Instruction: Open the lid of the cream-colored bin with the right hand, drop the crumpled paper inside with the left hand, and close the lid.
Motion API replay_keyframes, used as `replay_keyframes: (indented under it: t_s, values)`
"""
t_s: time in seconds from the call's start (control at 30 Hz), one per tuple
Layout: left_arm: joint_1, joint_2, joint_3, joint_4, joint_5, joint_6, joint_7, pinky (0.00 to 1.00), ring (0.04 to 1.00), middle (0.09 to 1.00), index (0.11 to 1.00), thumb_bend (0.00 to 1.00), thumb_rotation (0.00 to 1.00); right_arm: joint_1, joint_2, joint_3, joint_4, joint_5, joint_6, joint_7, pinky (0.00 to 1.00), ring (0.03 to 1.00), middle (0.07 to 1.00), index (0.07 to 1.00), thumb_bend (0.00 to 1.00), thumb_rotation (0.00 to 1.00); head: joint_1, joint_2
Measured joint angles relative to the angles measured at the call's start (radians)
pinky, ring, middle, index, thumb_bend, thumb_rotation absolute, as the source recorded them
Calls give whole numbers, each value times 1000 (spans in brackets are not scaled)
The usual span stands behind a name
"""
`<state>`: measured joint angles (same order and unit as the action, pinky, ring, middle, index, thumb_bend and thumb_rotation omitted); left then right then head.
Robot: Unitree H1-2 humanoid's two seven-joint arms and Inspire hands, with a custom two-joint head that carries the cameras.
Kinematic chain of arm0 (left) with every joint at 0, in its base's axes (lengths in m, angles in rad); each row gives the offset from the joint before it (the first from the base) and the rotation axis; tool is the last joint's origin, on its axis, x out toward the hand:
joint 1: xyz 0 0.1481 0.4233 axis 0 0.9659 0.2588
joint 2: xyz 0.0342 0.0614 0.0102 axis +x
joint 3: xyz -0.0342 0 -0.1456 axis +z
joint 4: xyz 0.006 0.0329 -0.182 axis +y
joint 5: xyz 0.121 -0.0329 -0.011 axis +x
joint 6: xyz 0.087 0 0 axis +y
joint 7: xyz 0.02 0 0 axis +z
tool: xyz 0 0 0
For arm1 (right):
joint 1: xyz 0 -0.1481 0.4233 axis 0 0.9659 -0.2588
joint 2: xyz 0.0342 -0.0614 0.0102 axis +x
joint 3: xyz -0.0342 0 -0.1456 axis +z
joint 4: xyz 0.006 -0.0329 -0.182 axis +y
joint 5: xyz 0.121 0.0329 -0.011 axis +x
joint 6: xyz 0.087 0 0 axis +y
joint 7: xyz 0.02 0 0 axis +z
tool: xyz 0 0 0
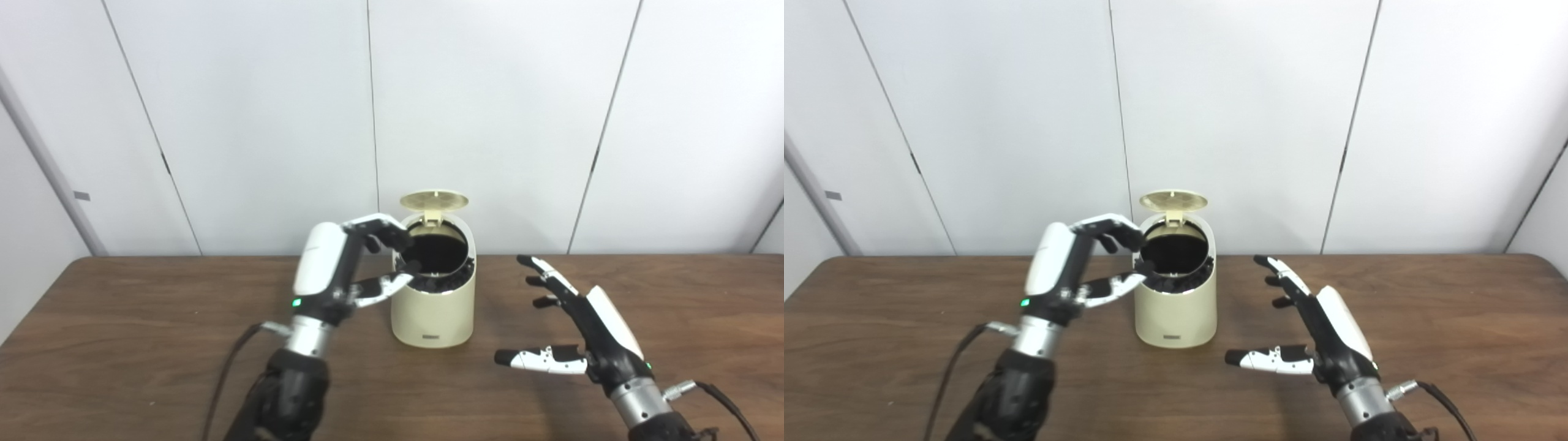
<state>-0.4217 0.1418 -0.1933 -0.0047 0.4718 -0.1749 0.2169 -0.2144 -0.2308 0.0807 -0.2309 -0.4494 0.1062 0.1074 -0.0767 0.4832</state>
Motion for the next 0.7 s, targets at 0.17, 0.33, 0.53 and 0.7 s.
replay_keyframes:
  t_s: [0.17,0.33,0.53,0.7]
  values:
    - [64,0,83,-106,-194,31,-90,526,647,688,708,712,195,-28,-6,-6,3,6,0,1,760,876,943,889,753,337,5,-3]
    - [142,1,118,-144,-252,43,-145,543,643,695,712,710,167,-79,-15,-5,13,12,-5,2,749,864,926,879,752,305,3,-6]
    - [227,1,128,-185,-251,42,-178,535,646,697,725,706,121,-148,-35,7,20,19,-2,28,826,904,918,884,732,278,6,-8]
    - [290,1,131,-190,-252,41,-195,551,656,705,733,695,130,-217,-49,28,47,-7,-14,37,909,895,896,871,727,386,9,-9]
